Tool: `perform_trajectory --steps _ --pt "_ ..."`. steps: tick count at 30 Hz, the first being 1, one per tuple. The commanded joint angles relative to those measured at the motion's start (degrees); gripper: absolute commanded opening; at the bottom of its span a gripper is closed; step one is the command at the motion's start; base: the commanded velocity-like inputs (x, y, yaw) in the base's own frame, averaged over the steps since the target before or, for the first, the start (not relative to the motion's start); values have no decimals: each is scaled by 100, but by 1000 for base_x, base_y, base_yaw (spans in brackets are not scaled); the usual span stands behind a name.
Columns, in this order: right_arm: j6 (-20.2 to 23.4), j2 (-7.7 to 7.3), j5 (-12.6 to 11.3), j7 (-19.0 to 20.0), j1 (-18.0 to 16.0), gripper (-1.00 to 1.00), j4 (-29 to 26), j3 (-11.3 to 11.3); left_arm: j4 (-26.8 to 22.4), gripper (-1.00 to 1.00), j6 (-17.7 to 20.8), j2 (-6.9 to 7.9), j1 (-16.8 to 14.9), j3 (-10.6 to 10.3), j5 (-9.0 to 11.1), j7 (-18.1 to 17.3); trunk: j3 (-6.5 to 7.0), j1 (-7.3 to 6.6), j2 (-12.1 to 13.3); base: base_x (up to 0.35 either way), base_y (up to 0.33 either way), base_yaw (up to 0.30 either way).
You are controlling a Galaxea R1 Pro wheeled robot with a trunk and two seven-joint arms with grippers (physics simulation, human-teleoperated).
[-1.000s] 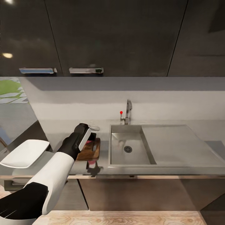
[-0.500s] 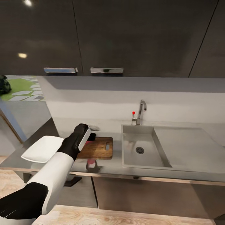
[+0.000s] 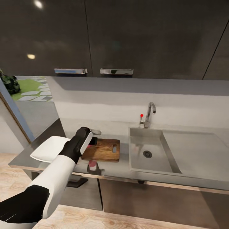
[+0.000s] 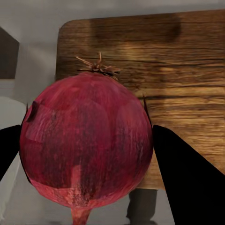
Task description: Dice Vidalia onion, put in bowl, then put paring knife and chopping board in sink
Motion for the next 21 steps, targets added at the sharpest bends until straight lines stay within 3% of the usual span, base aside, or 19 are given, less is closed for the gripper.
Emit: perform_trajectory --steps 1,15,21 --pt "-6 -5 -24 -45 -2 100 -18 48 10 -100 17 2 -6 -15 58 49 -15 3 -12 0 0 2" --pt "-8 -1 -3 -49 -2 100 -18 51 2 -100 10 -15 -5 -23 48 49 -49 3 -12 62 -62 0" --pt "-129 -115 -5 -34 -2 100 -18 53 25 -100 7 -32 -5 -35 42 49 -49 3 -12 3 -3 0"
